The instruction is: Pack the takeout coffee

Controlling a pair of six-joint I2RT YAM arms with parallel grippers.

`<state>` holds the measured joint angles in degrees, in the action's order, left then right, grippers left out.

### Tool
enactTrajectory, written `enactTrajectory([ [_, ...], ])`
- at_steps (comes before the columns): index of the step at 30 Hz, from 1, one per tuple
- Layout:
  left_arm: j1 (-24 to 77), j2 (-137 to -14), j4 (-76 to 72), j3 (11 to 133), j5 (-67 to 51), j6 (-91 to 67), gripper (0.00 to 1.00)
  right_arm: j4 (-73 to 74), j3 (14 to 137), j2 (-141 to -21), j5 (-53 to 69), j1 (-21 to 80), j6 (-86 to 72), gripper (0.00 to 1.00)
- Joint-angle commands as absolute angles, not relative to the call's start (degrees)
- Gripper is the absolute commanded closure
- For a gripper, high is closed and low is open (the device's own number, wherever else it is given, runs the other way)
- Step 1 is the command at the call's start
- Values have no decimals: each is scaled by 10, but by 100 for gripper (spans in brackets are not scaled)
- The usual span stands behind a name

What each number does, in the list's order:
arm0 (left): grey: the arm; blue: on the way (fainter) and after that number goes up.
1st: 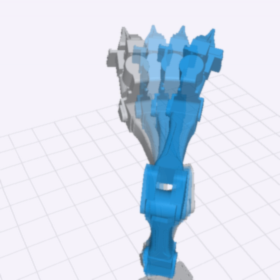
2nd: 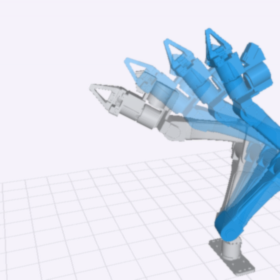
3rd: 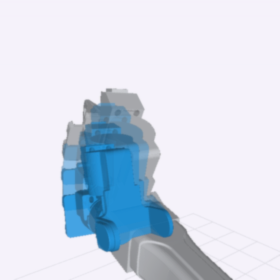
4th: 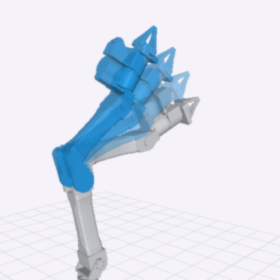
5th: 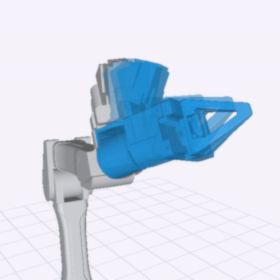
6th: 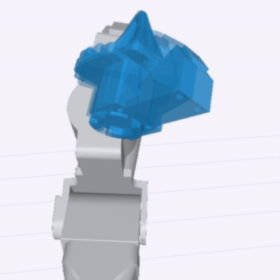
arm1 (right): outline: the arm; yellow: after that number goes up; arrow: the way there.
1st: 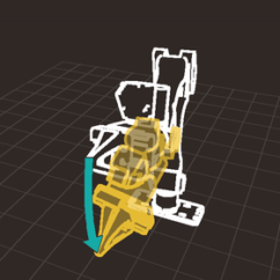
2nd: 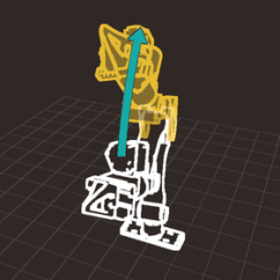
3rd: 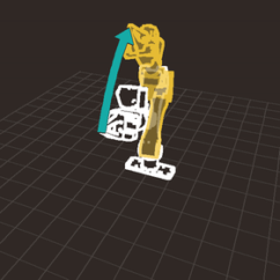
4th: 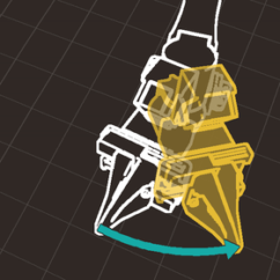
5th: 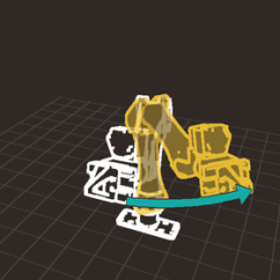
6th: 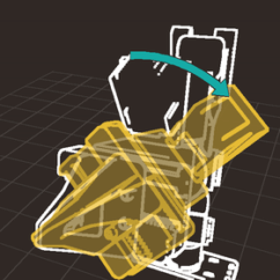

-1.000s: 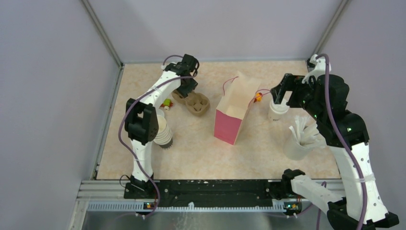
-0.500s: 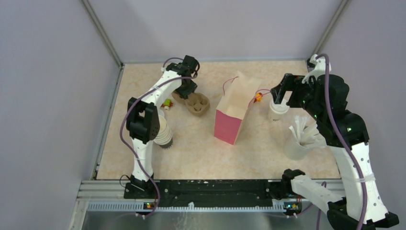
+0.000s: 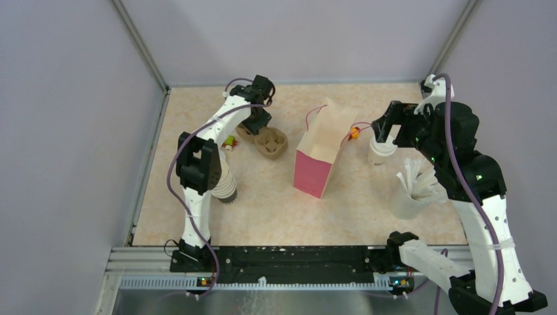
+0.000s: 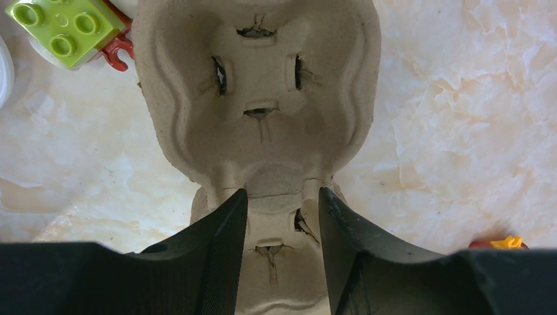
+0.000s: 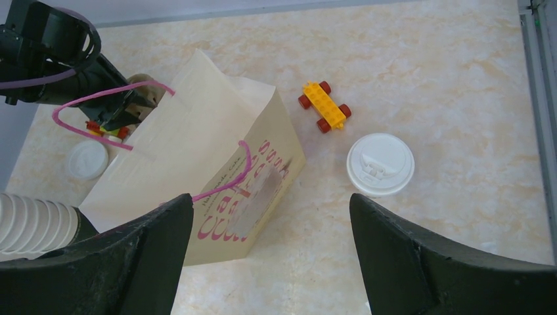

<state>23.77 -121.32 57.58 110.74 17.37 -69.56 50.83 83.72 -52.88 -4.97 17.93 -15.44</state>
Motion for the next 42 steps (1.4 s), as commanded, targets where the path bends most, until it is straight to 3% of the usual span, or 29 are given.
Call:
enactTrajectory([
  [1,240,-1228,599,1141,186,-707,51,498,863,-519,-58,181,-142,14],
  [19,240,-1254,633,1169,182,-714,53,493,863,-515,-58,181,-128,15],
  [28,240,-1240,623,1189,173,-703,73,494,863,-512,-59,181,-126,15],
  [42,240,-1170,614,1183,168,-633,73,474,843,-512,-44,180,-137,15],
])
